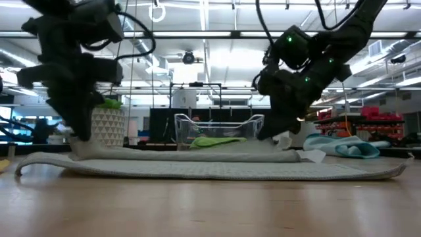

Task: Fold microfiber towels
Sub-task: Fold the gray microfiber cloth

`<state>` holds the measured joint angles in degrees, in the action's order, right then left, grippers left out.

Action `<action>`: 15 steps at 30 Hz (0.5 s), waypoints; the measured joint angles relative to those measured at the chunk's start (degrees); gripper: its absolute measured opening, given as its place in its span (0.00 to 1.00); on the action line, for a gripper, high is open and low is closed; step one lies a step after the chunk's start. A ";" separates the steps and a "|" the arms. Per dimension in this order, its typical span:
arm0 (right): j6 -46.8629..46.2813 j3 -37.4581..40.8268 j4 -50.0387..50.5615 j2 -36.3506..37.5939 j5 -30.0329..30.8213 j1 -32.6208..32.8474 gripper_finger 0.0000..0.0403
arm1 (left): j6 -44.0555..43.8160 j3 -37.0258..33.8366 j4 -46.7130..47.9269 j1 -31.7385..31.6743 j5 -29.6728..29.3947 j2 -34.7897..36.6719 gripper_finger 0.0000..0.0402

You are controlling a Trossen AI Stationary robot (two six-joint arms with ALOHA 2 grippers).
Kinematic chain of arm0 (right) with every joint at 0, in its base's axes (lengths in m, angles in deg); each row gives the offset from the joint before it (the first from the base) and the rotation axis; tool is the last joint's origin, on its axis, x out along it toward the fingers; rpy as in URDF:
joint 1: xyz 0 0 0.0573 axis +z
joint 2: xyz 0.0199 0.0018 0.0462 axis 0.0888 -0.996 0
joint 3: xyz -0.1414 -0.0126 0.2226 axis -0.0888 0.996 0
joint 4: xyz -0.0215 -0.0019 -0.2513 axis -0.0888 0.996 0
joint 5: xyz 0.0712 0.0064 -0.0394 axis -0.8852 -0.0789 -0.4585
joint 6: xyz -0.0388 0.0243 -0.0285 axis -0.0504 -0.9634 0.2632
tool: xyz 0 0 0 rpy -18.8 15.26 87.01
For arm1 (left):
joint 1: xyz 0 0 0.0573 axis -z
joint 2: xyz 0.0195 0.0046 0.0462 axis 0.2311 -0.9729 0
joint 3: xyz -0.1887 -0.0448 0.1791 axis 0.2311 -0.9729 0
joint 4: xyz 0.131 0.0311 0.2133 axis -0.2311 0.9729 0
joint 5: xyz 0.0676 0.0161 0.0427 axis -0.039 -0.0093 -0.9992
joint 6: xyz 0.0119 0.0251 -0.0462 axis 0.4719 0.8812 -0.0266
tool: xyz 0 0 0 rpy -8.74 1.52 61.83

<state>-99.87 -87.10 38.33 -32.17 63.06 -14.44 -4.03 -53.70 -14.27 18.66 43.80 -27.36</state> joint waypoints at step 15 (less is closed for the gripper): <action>10.58 -0.01 11.26 24.05 16.69 0.18 0.01 | 5.01 17.90 12.45 -4.28 -20.36 0.10 0.01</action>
<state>-89.29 -87.11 49.59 -8.12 79.74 -14.26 0.98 -35.81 -1.82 14.38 23.44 -27.26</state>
